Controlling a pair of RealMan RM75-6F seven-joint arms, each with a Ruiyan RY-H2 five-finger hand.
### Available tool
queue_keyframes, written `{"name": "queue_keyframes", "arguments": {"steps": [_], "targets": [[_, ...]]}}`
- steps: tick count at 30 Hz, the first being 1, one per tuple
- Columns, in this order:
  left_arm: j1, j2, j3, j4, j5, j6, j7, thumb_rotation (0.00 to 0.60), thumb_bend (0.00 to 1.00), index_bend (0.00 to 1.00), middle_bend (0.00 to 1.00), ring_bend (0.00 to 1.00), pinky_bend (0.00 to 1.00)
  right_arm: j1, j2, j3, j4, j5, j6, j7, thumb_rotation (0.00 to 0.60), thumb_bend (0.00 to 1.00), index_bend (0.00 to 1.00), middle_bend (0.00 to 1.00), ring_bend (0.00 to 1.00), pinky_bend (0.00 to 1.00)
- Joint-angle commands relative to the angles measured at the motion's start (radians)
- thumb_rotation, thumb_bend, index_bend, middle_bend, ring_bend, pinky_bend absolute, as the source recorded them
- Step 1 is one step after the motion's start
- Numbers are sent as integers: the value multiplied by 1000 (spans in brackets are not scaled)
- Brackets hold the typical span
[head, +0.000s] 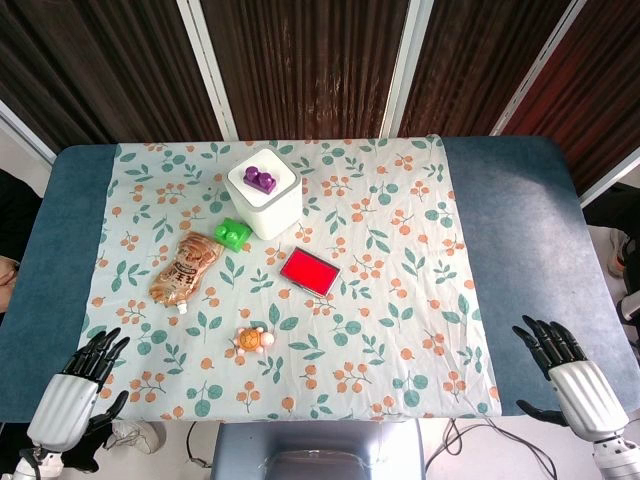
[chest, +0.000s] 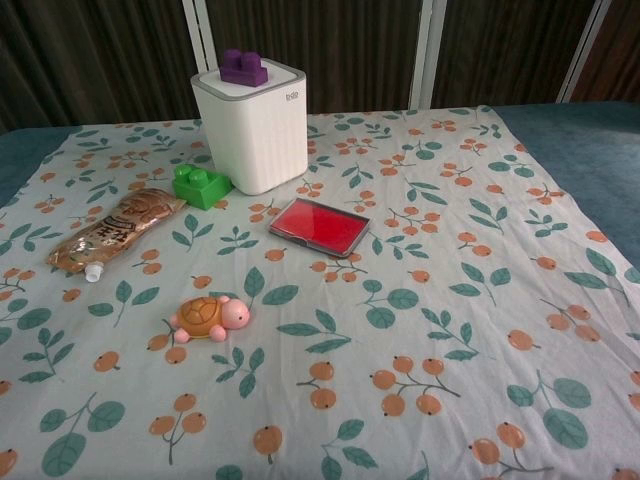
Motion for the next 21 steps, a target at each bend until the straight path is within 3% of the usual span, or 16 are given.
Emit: {"name": "queue_keyframes", "arguments": {"steps": [1, 3, 5, 9, 11, 14, 21], "targets": [[-15, -14, 12, 10, 30, -25, 6, 600, 330, 0, 0, 2, 217, 2, 0, 1, 0, 3, -6, 0, 600, 180, 0, 0, 0, 0], [-35, -29, 16, 17, 55, -51, 9, 600, 330, 0, 0, 26, 241, 3, -1, 0, 1, 5, -9, -4, 600, 180, 0, 0, 0, 0], [-64, -66, 3, 29, 78, -73, 6, 600, 327, 0, 4, 125, 341, 3, 0, 1, -3, 4, -7, -3, 600, 180, 0, 0, 0, 0], [-152, -187, -39, 119, 136, -129, -6, 600, 333, 8, 90, 582, 764, 2, -2, 2, -5, 6, -6, -6, 600, 180, 0, 0, 0, 0], [-196, -244, -54, 147, 132, -194, -1, 600, 333, 27, 111, 756, 910, 3, -1, 5, -4, 12, -7, -5, 600, 180, 0, 0, 0, 0], [-246, -313, -89, 173, 104, -276, 55, 600, 333, 39, 133, 881, 994, 4, 1, 7, -4, 16, -9, -1, 600, 180, 0, 0, 0, 0], [-329, -442, -176, 240, 13, -389, 178, 600, 334, 105, 219, 999, 1000, 7, 7, 15, -2, 35, -12, 11, 600, 180, 0, 0, 0, 0]]}}
